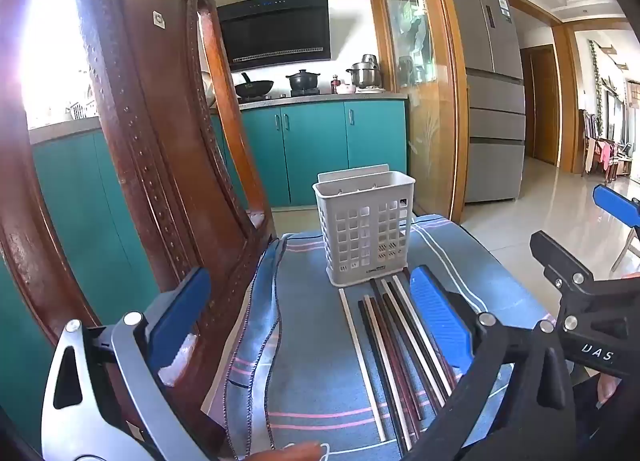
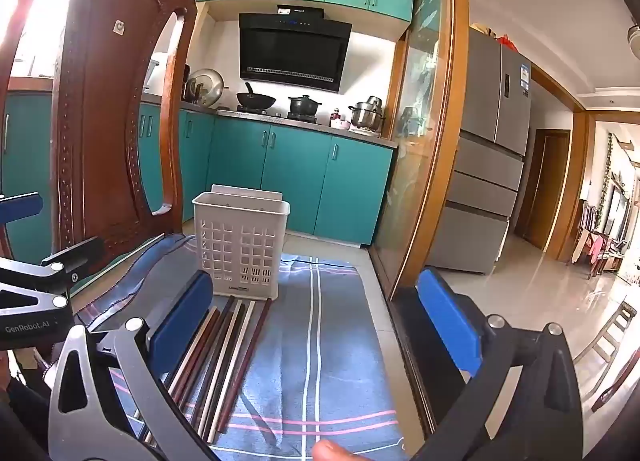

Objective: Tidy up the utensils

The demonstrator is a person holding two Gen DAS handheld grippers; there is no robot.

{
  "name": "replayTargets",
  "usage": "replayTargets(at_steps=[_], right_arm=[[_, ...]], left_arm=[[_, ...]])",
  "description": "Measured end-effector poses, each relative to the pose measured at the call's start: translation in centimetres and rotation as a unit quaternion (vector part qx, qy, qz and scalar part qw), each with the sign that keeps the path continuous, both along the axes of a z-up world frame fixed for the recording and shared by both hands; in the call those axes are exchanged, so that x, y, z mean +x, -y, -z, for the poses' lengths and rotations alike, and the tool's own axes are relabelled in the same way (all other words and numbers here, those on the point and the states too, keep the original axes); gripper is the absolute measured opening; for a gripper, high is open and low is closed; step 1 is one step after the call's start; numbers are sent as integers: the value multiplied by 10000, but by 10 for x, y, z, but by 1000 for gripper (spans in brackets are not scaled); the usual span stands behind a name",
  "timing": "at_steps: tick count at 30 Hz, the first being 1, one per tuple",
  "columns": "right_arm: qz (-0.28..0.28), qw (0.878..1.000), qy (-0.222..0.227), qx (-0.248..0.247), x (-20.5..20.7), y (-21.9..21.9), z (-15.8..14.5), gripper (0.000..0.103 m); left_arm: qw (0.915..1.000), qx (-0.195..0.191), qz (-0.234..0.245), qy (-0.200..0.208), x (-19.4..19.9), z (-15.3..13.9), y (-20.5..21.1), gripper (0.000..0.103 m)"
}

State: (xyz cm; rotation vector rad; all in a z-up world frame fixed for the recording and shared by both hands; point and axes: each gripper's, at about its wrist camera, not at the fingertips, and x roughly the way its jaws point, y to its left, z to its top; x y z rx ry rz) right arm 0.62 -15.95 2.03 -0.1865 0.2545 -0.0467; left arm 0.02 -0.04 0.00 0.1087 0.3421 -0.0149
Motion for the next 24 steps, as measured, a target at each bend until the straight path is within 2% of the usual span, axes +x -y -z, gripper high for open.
replayTargets(at_steps=[24], right_arm=[[30,10000,6,-3,-1,0,1,101]], left_arm=[[10000,-33,-28,-74,5,7,0,100]])
